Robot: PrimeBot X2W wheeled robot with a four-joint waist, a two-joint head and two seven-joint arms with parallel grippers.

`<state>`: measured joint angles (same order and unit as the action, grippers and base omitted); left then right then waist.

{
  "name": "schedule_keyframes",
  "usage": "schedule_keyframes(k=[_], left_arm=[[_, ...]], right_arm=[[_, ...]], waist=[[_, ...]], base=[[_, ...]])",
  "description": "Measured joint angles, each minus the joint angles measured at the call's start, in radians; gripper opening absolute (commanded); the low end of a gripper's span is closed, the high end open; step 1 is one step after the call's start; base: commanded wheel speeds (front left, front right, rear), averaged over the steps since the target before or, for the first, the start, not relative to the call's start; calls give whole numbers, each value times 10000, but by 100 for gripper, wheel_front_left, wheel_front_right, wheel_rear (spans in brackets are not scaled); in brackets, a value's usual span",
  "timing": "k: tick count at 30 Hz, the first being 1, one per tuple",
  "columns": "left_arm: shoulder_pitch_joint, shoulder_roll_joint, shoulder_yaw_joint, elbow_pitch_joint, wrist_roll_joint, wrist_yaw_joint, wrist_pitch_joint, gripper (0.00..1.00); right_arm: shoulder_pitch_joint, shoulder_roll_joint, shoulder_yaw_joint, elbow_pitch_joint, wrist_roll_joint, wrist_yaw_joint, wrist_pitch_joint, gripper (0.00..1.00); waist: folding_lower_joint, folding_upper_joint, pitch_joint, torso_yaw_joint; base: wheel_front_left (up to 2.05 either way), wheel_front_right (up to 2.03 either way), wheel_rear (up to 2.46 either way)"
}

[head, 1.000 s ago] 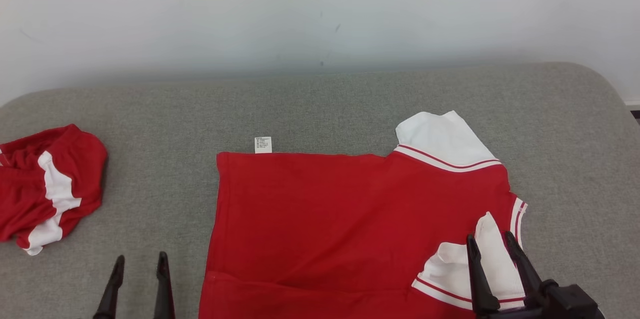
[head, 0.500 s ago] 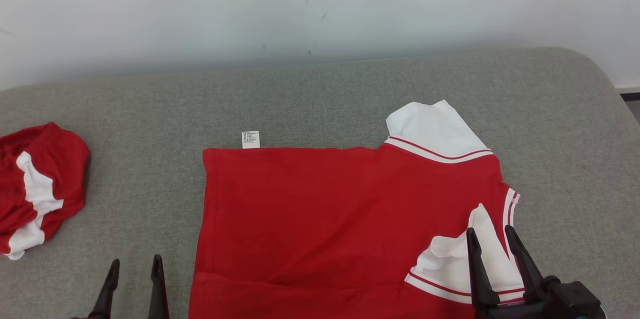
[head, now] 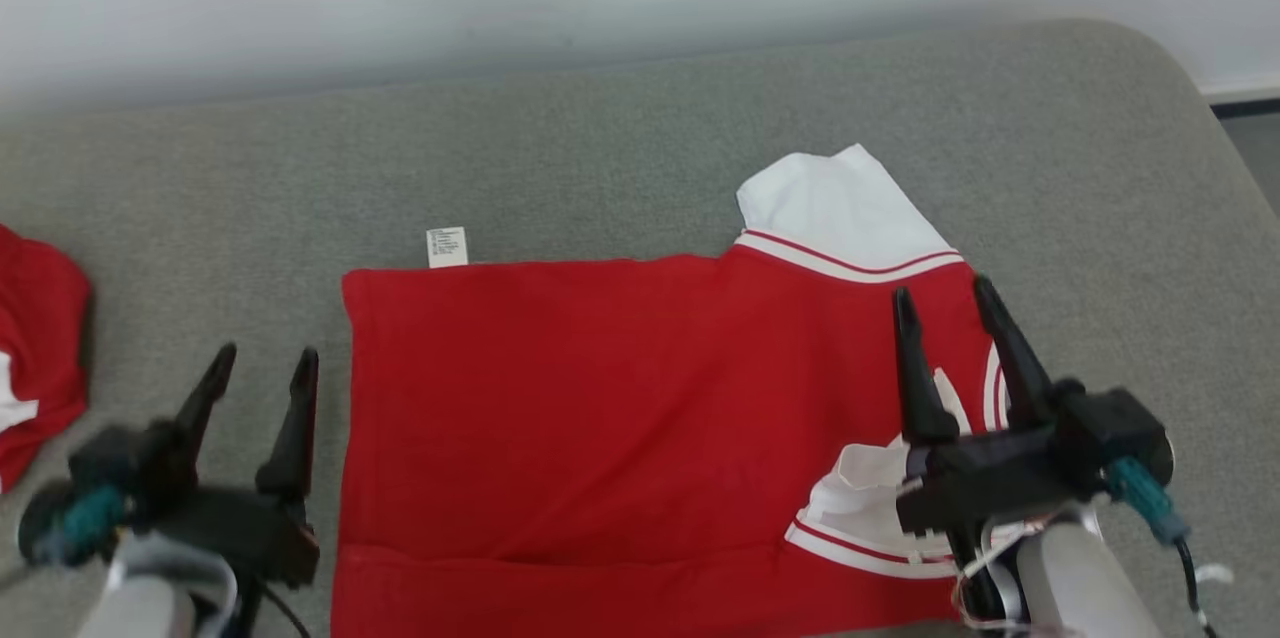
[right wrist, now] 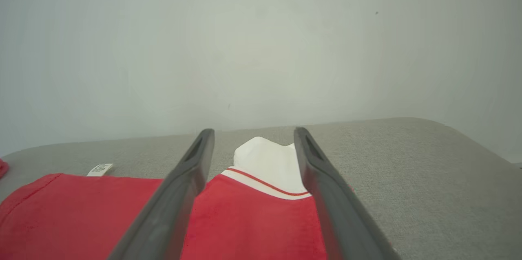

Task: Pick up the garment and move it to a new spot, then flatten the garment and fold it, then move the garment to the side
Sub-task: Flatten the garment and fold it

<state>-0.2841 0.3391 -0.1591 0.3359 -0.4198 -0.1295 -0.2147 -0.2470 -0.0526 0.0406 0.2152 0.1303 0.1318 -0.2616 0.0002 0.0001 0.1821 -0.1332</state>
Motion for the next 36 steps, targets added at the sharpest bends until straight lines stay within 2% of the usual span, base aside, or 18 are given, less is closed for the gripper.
schedule_keyframes(k=[6,10,13,16,34,36], left_arm=[[-2005,1467,-1499,272,-2497,-13,1935,100],[-2924,1996,-1912,456,-3921,-13,3152,100],[-3338,2266,-2295,686,-4520,-13,3956,100],[-3549,2314,-2464,1045,-5133,-13,4610,100],[-4130,2247,-3110,1904,-6036,-13,5072,100],[-4215,2219,-3189,1958,-6100,-13,5125,64]], right_arm=[[-1885,-173,33,1287,123,0,0,100],[-2737,-176,128,1948,190,0,0,100],[-3065,-173,140,2213,192,0,0,100],[-3113,-140,119,2422,190,0,0,100],[-3228,-54,58,2715,142,0,0,100],[-3270,-42,59,2738,96,0,0,100]], waist=[[0,0,531,-324],[1,1,874,-527],[1,1,1069,-671],[1,1,1183,-774],[-1,0,1366,-963],[-1,1,1407,-948]], base=[[0,0,0],[0,0,0],[0,0,0],[0,0,0],[0,0,0],[0,0,0]])
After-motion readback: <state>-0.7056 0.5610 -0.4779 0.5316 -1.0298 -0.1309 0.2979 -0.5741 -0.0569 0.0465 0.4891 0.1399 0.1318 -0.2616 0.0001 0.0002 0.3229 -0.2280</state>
